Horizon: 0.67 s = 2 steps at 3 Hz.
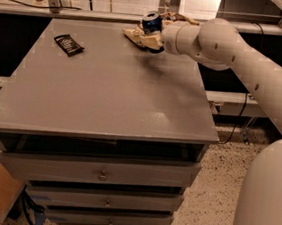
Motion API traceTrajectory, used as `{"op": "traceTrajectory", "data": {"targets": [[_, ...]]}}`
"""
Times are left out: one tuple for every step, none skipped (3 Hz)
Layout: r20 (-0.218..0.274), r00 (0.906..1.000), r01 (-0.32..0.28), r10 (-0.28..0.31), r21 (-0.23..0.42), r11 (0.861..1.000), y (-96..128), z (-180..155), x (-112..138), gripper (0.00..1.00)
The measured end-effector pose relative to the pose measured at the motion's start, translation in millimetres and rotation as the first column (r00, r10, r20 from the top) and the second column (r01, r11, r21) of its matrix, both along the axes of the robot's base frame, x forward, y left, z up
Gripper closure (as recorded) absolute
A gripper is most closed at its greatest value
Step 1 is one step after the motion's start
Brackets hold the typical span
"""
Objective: Move pepsi can near brown chip bag
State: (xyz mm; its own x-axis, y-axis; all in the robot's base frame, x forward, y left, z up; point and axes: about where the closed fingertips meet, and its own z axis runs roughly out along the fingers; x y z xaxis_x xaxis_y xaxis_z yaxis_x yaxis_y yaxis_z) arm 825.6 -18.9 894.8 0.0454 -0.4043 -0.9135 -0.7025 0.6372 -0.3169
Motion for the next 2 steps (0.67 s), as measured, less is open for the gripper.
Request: {"op": "traceTrajectory", "data": {"targets": [[0.001,0.9992,0.041,-0.041,0.022,0.999,-24,-12,5,1.00],[-0.017,0.9977,0.067,-0.065,0.086,0.994,-30,-32,8,0.82]]}}
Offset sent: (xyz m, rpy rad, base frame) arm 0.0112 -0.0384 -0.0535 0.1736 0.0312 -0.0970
